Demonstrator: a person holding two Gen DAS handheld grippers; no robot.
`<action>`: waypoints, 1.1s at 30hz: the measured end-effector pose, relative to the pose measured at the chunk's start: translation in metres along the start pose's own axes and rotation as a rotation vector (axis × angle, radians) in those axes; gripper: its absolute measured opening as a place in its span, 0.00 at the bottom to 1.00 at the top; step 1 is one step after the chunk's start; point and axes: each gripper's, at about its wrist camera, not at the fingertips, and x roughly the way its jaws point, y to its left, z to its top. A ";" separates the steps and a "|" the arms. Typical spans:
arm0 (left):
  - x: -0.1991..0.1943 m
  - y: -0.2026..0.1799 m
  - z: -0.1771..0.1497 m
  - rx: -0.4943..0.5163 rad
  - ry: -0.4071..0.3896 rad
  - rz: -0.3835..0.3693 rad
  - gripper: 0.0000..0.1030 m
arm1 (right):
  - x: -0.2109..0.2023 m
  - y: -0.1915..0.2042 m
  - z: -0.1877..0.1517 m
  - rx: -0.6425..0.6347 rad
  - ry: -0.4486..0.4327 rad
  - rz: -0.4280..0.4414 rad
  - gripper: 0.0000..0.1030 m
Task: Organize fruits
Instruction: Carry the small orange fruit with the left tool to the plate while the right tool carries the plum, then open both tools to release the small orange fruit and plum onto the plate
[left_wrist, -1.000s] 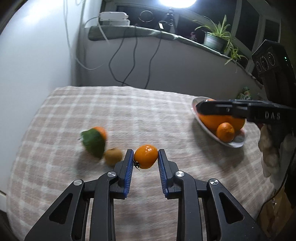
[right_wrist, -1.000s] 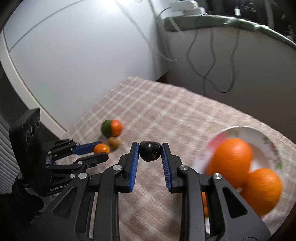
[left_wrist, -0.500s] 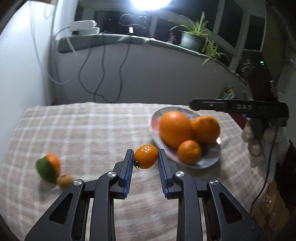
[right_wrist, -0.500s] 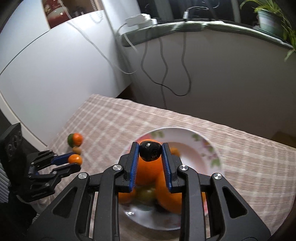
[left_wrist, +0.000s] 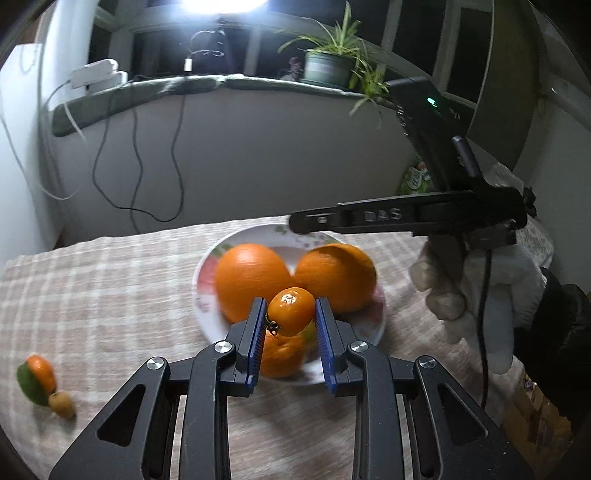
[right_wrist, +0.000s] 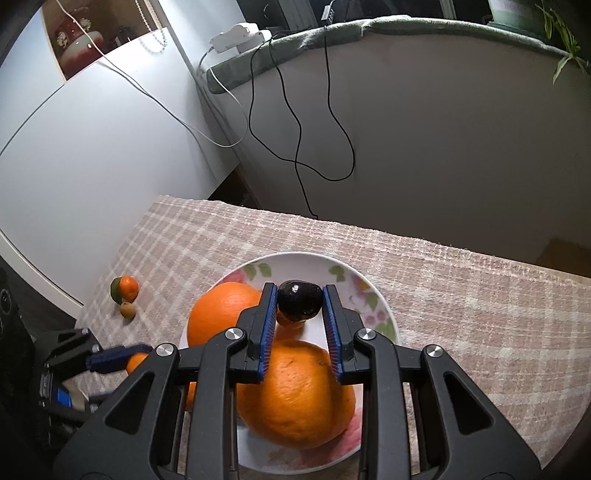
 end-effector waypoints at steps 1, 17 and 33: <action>0.002 -0.002 0.000 0.005 0.003 -0.003 0.24 | 0.001 -0.001 0.000 0.002 0.003 0.001 0.25; 0.021 -0.023 0.001 0.046 0.029 -0.015 0.24 | 0.009 -0.014 0.002 0.029 0.025 0.020 0.25; 0.021 -0.024 0.001 0.054 0.029 0.010 0.43 | 0.002 -0.014 0.003 0.035 0.007 0.018 0.55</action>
